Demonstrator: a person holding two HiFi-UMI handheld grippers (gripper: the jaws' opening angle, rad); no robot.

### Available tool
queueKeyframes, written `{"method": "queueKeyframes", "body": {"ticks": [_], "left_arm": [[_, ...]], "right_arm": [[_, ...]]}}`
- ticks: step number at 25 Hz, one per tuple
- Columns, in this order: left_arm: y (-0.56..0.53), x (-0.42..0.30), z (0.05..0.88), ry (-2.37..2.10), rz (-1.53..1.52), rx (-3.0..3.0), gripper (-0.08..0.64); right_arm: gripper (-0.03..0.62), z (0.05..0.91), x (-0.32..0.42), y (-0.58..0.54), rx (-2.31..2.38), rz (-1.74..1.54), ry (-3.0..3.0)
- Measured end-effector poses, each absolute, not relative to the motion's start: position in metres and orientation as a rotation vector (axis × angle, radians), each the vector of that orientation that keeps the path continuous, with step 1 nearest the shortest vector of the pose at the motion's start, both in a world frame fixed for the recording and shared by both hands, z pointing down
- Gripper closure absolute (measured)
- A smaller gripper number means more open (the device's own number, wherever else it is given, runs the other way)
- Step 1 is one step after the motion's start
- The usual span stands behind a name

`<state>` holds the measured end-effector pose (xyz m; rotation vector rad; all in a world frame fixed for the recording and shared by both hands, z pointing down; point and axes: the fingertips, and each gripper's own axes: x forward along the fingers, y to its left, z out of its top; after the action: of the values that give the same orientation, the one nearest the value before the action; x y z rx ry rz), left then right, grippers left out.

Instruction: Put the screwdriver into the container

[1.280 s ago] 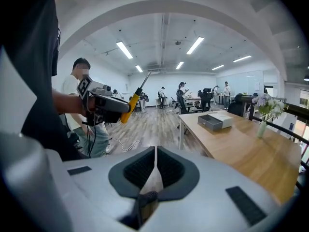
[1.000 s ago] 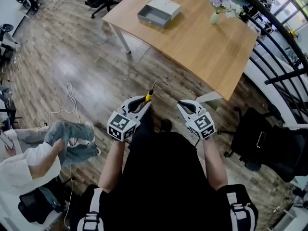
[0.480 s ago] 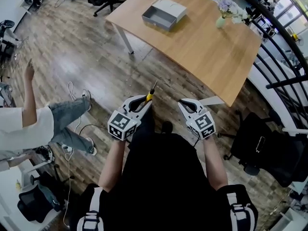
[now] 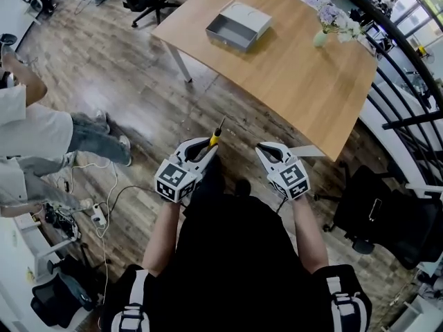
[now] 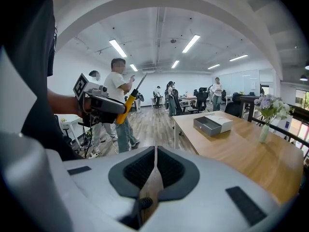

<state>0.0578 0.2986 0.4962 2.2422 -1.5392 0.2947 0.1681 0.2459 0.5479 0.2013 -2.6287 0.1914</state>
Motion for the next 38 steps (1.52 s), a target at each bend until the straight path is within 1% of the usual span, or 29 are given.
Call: {"method": "queueKeyframes", "body": {"ticks": [26, 38], "left_arm": [[0.22, -0.073, 0.498, -1.407, 0.294, 2.363, 0.476], [0.208, -0.112, 0.509, -1.37, 0.312, 2.38, 0.476]], "right_arm": [[0.56, 0.549, 0.052, 0.183, 0.389, 0.186, -2.597], [0.56, 0.564, 0.024, 0.188, 0.424, 0.199, -2.56]]}}
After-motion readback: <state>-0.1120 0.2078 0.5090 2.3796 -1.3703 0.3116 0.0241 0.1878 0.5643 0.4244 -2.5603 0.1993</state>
